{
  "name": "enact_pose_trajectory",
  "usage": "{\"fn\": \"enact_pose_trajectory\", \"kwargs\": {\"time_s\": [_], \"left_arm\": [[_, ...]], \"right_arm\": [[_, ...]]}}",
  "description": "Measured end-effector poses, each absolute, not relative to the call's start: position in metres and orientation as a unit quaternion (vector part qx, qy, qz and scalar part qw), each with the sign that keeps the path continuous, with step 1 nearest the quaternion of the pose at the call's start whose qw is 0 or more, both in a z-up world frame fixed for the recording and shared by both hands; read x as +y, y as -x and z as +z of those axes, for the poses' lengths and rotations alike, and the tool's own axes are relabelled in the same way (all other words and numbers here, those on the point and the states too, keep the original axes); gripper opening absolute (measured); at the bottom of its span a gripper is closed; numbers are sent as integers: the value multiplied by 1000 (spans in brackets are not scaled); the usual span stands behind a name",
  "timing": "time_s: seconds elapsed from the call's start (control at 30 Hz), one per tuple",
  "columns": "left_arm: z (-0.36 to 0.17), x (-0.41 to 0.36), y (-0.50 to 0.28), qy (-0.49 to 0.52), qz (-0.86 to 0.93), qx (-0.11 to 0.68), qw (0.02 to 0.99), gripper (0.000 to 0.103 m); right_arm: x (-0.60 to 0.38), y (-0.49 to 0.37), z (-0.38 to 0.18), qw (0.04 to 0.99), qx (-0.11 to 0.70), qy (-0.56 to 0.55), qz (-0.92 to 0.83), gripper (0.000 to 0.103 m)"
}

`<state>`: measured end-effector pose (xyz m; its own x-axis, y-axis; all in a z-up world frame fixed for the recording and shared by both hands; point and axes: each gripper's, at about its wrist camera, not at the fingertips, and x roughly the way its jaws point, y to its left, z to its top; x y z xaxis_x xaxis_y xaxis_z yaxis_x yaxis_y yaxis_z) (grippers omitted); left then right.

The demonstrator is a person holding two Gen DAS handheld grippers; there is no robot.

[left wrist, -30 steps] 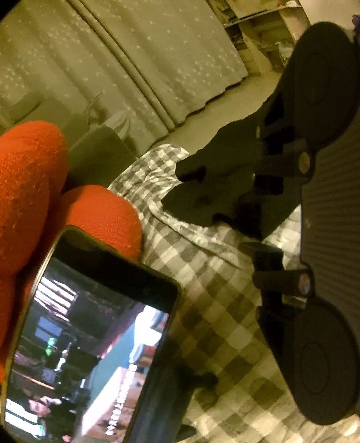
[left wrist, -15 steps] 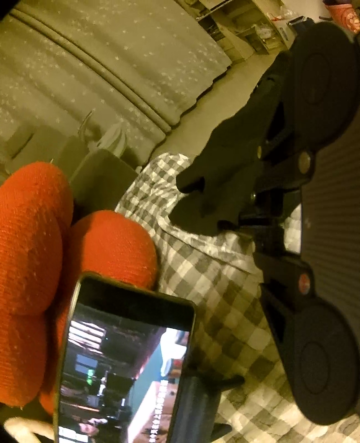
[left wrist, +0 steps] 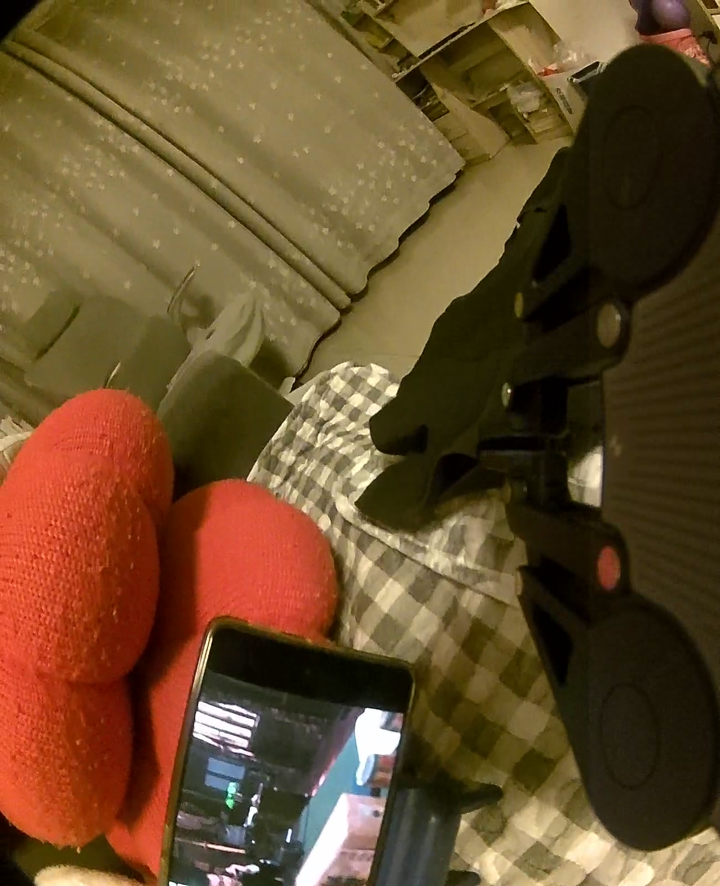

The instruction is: Fold clothes

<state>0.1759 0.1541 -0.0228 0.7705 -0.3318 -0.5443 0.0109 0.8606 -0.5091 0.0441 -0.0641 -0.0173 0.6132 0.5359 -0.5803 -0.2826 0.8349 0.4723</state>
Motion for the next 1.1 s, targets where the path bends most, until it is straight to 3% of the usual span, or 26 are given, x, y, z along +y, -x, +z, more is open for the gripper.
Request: {"fn": "enact_pose_trajectory", "kwargs": {"time_s": [0.17, 0.3, 0.43, 0.73, 0.77, 0.9, 1.1], "left_arm": [[-26, 145, -177, 235, -100, 336, 907, 4], [-26, 142, -177, 240, -107, 337, 904, 4], [-24, 135, -174, 231, -100, 339, 907, 4], [-33, 121, -176, 207, -119, 359, 902, 5], [-33, 122, -177, 206, -118, 360, 902, 6], [-35, 148, -182, 248, -91, 368, 892, 28], [-41, 178, -185, 283, -67, 379, 879, 29]], "right_arm": [[-72, -56, -9, 908, 351, -135, 185, 18], [-42, -45, -27, 896, 369, -103, 224, 31], [-28, -43, -25, 917, 342, -50, 200, 31], [-66, -59, -15, 921, 334, -109, 165, 31], [-68, -61, -15, 920, 337, -117, 160, 31], [-64, -55, -19, 917, 347, -109, 165, 31], [-37, -18, -25, 901, 367, -97, 209, 32]]}}
